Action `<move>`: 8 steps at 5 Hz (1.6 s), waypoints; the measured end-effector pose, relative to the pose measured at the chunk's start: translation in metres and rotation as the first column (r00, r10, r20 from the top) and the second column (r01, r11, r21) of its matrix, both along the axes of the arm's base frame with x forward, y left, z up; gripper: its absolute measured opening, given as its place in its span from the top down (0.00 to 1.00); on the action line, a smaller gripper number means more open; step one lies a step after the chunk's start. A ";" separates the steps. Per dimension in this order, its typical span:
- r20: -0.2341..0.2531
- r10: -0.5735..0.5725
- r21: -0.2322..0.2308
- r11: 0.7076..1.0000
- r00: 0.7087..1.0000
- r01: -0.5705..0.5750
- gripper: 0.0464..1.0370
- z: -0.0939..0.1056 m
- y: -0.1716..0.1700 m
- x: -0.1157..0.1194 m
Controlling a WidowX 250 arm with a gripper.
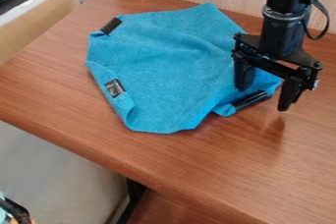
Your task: Fold the cloth from rigth to left
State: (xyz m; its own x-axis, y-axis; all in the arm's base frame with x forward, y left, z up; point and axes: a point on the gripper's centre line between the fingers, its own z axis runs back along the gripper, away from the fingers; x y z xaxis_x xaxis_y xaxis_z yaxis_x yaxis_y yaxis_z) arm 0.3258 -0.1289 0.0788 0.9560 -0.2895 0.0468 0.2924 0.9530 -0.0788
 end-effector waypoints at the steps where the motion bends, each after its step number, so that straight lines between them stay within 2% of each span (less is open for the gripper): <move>1: -0.014 0.030 -0.010 1.000 0.999 -0.030 0.04 -0.005 0.009 -0.001; 2: -0.010 0.024 -0.022 0.999 1.000 -0.024 0.09 -0.007 0.010 0.000; 4: -0.026 0.056 0.006 0.998 0.998 -0.056 0.67 -0.017 0.012 -0.002; 5: -0.018 0.051 0.016 0.999 0.999 -0.051 0.87 -0.017 0.011 -0.002; 6: -0.014 0.037 0.016 0.999 0.999 -0.036 0.96 -0.016 0.007 -0.002; 8: 0.006 -0.095 0.008 0.995 0.995 0.095 0.97 -0.007 -0.029 -0.010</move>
